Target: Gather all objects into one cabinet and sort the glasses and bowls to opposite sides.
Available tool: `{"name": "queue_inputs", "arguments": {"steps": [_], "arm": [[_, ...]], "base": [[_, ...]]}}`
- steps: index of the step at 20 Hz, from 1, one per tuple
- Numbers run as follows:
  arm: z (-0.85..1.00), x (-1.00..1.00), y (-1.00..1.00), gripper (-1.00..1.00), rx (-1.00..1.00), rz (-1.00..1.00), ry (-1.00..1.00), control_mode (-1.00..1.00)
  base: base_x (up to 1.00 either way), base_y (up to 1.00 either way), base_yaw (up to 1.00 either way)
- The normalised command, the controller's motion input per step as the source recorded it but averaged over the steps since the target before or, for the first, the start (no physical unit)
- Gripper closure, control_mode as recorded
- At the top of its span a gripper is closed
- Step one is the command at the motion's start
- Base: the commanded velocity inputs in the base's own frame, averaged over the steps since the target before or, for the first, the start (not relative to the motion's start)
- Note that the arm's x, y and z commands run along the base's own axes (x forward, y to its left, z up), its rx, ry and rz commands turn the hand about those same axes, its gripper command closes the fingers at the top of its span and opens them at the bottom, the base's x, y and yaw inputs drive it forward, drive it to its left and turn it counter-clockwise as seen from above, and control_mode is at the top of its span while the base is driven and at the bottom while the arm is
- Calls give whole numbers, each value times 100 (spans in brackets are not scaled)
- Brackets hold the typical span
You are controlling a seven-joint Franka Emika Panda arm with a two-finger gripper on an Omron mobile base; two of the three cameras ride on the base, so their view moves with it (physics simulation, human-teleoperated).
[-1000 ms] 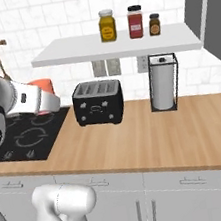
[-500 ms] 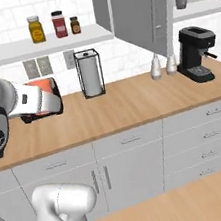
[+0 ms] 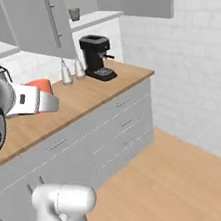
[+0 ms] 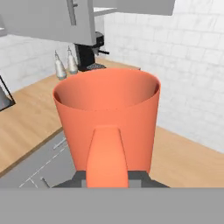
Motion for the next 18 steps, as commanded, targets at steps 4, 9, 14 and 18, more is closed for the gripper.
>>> {"name": "queue_inputs", "arguments": {"steps": [4,9,14,18], "arm": [[0,0,0,100,0,0,0,100],[0,0,0,100,0,0,0,100],[0,0,0,100,0,0,0,100],[0,0,0,100,0,0,0,100]], "base": [[4,-88,-50],[34,-73,-27],[83,-51,-1],[100,-35,0]]}}
